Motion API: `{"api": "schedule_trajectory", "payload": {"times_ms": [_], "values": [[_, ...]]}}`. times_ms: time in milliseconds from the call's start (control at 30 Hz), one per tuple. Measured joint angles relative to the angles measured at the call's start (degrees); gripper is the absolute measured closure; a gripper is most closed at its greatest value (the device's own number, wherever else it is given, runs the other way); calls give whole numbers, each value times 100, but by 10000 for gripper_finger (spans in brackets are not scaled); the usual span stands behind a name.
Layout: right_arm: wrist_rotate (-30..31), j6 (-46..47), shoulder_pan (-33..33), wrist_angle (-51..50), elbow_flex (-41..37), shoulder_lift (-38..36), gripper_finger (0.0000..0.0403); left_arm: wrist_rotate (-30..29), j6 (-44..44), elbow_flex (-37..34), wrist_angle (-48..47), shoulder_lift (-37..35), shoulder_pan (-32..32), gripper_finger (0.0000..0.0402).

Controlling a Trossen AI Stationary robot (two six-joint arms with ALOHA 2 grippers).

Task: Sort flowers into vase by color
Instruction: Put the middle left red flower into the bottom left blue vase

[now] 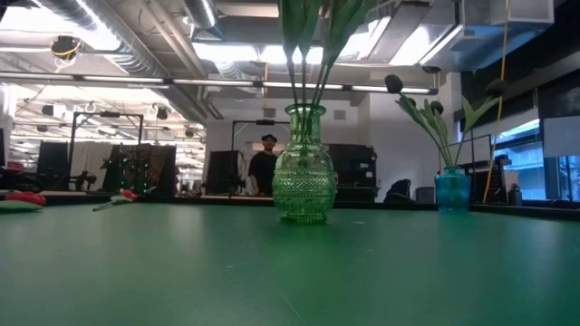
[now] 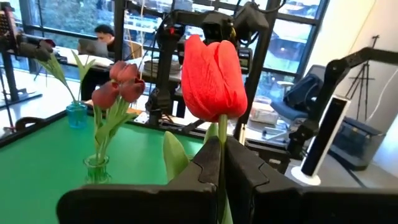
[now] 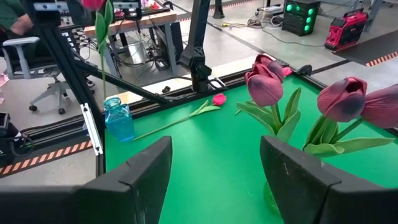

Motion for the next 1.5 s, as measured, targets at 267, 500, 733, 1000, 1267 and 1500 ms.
{"api": "schedule_trajectory", "payload": {"times_ms": [267, 500, 733, 1000, 1267, 1500], "values": [[2, 2, -6, 33, 0, 0, 159, -499, -353, -4, -191, 370, 20, 396], [7, 2, -7, 166, 0, 0, 159, -511, -264, -4, -174, 235, 296, 395], [7, 2, -7, 178, 0, -3, 159, -500, 25, -4, -104, -12, 122, 395], [64, -1, -17, 173, 0, -4, 159, -487, 608, -4, 446, -51, -37, 395], [20, -3, -171, 170, 0, -7, 159, -196, 1408, -4, 1017, -34, -30, 395], [-53, -3, -160, 247, 0, -7, 159, -264, 58, -4, -133, 182, -30, 395]]}}
